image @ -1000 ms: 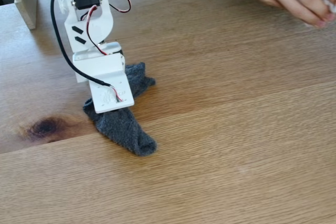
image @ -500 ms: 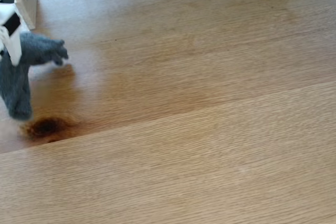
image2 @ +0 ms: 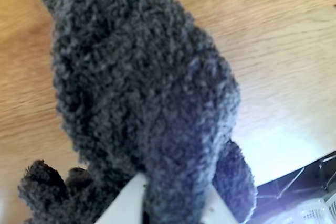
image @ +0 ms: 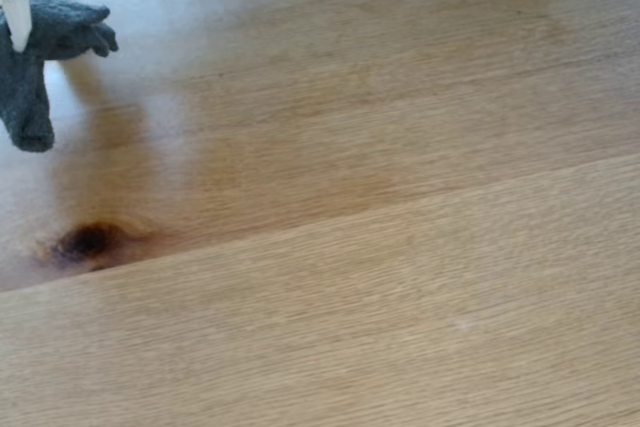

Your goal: Clean the area in front of the robot

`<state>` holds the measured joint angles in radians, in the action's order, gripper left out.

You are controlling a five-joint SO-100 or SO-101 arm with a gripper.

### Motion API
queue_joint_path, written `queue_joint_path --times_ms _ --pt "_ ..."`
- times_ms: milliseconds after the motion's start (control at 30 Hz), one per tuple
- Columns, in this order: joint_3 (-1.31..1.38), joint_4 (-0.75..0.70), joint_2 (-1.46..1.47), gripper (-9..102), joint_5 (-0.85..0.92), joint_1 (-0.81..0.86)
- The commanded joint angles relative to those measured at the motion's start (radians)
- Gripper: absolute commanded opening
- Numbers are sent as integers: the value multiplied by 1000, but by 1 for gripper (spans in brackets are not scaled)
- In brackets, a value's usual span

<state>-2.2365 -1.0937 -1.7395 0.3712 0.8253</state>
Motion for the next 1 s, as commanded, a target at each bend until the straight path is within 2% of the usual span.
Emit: queue_joint_path --times_ms 0,67,167,300,467,567,700,867,967 --pt "-232 250 -124 17 41 25" --pt "-327 367 -143 28 48 28" --pt "-400 449 -189 30 52 12" --pt "-407 364 -304 15 -17 -94" --pt "-407 196 -492 0 -184 -370" --pt "-407 152 -568 0 -290 -543" --pt "-420 173 -630 0 -420 -712" --pt "-423 241 -707 0 -604 -825" --pt "-423 268 -739 0 -624 -870"
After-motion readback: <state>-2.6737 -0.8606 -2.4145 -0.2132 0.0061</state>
